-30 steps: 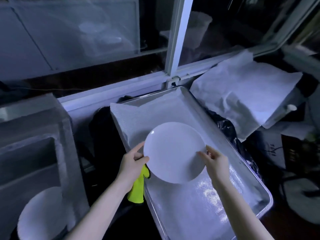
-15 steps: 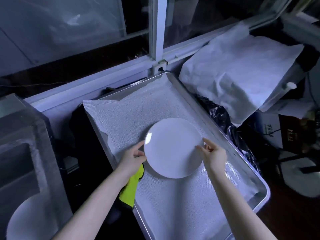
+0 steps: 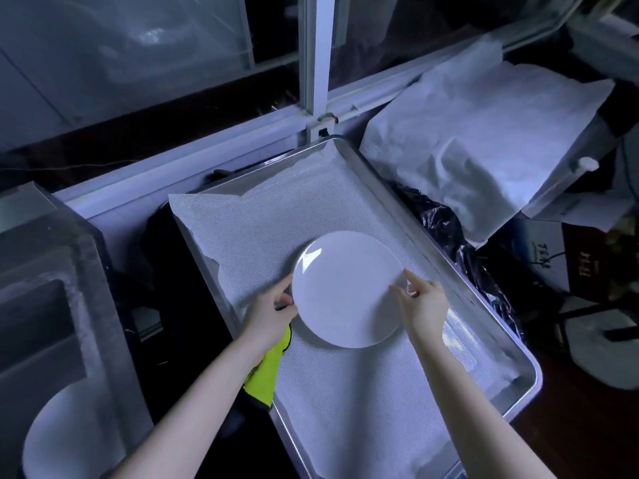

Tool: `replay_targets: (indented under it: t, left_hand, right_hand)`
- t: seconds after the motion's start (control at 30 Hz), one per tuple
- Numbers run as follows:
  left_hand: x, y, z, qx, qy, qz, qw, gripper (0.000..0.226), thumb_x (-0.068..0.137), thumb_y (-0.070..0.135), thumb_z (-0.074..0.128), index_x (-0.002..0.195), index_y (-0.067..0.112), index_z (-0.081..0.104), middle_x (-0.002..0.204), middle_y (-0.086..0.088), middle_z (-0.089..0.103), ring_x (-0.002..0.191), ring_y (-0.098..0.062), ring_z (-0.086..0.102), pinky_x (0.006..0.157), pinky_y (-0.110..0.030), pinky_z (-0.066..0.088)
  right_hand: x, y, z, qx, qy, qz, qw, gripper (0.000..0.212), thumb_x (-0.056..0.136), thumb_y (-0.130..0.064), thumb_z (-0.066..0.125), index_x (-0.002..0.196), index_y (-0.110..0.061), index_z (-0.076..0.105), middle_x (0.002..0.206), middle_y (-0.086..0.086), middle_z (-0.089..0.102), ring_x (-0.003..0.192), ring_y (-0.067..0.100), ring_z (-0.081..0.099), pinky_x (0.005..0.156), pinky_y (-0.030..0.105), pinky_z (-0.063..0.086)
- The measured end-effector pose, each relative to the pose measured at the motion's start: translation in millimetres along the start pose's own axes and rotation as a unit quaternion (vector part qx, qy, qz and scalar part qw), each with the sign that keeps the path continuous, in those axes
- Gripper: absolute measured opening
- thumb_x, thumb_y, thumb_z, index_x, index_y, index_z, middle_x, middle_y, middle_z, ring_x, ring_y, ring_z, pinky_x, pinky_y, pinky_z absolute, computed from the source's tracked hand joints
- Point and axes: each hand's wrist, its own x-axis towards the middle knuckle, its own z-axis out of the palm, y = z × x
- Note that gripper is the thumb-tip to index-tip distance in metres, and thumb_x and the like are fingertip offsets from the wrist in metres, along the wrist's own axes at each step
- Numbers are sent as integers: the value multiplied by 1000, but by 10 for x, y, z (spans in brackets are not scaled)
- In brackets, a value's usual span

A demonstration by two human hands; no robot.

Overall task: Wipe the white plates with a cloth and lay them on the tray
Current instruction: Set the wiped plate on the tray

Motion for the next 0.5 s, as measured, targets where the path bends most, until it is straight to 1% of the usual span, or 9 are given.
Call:
replay_targets:
  t: [0.07,0.13,0.17,0.23,0.27,0.33,0.4,0.43,0.5]
  left_hand:
    - [-29,1,9,-3,5,2,1000,60,89,0,60,128,45,57,80,7,63,84,-8,59,83,-16,42]
    - [-86,3,-20,-6,31,15,999,52,90,0,60,134,28,58,88,4,64,88,-5,58,80,-6,38]
    - [-131,7,-55,-3,51,30,998,49,90,0,60,132,25,59,91,5,65,89,-3,58,78,-1,36]
    - [-252,30,-153,-3,85,66,994,43,90,2,61,124,28,62,92,8,66,85,1,58,78,-3,38]
    - [-323,44,-210,-11,94,83,992,40,91,2,61,121,28,64,92,8,67,80,2,58,77,-7,40]
    - [-473,63,-340,-32,113,111,987,37,91,0,60,119,23,67,92,5,67,71,3,56,73,-10,42]
    - [-623,70,-501,-46,144,136,979,36,91,-3,59,117,19,68,91,1,67,76,2,57,78,-11,42]
    - [-701,65,-597,-50,163,149,974,35,91,-4,59,117,18,68,90,1,67,83,-1,59,82,-12,41]
    - [-862,48,-822,-57,210,165,962,36,91,-3,59,115,22,67,90,3,67,91,-2,60,87,-9,39]
  right_hand:
    - [-25,-21,-19,-5,-3,1,1000,38,83,-13,75,120,-21,72,103,4,50,91,23,55,89,30,42]
    - [-107,-57,-36,-21,0,-19,1000,43,85,-15,76,127,-20,68,110,3,48,102,26,56,96,30,40]
    - [-174,-91,-39,-30,2,-42,999,43,86,-15,75,128,-19,67,113,4,49,106,28,55,97,31,40]
    - [-363,-205,-26,-32,-16,-106,994,37,88,-15,74,124,-18,70,115,7,52,104,28,56,94,32,43]
    - [-482,-283,-4,-26,-46,-143,988,33,88,-16,74,121,-18,72,113,6,55,98,26,58,89,29,44]
    - [-763,-468,72,-21,-139,-216,966,27,89,-19,75,116,-21,74,107,1,60,85,16,60,79,20,43]
    - [-1079,-660,191,-17,-246,-265,932,26,87,-25,76,113,-25,74,102,-7,62,79,5,59,73,15,42]
    - [-1240,-744,263,-10,-300,-275,913,30,85,-29,78,115,-28,73,102,-10,62,81,3,59,73,12,42]
    - [-1539,-885,419,-8,-385,-287,877,50,78,-39,83,125,-33,67,110,-15,61,94,-1,58,80,9,41]
